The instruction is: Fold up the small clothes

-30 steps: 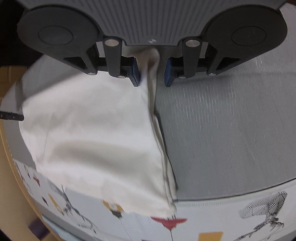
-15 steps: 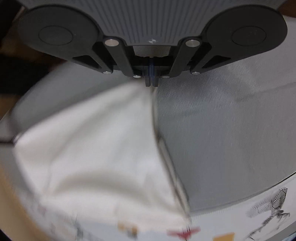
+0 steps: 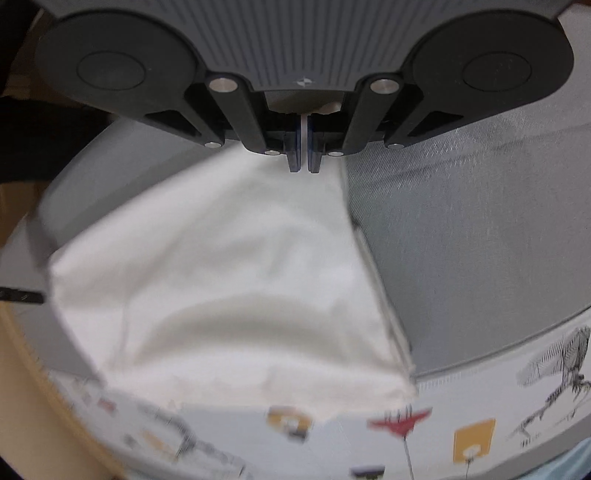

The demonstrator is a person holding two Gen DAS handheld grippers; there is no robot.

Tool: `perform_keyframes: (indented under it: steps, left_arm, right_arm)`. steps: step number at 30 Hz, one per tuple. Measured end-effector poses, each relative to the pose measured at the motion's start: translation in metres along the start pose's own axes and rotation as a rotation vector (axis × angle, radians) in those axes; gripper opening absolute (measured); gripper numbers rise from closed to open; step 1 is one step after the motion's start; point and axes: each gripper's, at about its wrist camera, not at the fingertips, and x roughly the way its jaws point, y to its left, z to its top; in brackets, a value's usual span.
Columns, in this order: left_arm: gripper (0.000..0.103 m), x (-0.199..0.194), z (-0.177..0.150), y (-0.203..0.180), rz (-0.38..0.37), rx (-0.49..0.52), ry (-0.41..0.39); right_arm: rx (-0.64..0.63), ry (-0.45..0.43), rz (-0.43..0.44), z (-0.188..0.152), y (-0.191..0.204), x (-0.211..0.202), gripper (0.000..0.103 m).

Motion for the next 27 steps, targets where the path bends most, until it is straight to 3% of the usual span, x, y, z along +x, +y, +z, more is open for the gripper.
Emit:
perform_keyframes:
  steps: [3,7,18,20,23,25,27]
  left_arm:
    - [0.003,0.014,-0.003,-0.001,0.046,0.021,0.062]
    - [0.004,0.014,0.0,-0.005,0.052,0.03,0.062]
    - [0.006,0.011,0.007,-0.005,0.051,0.016,0.049]
    - [0.01,0.001,0.011,-0.005,0.043,-0.007,0.006]
    - [0.014,-0.008,0.018,0.003,0.01,-0.073,-0.052]
    - [0.014,0.005,0.019,0.011,0.055,-0.107,-0.001]
    - [0.018,0.017,0.019,0.016,0.113,-0.118,0.061]
  right_arm:
    - [-0.095,0.087,-0.046,-0.006,0.013,0.02,0.009]
    - [-0.152,0.206,-0.135,-0.015,0.016,0.043,0.012]
    - [-0.158,0.197,-0.124,-0.016,0.018,0.046,0.013]
    - [-0.15,0.172,-0.126,-0.014,0.019,0.043,0.013]
    - [-0.108,0.057,-0.104,-0.005,0.016,0.026,0.013]
    - [-0.071,0.015,-0.114,-0.002,0.01,0.023,0.013]
    - [-0.079,0.052,-0.147,-0.004,0.008,0.03,0.013]
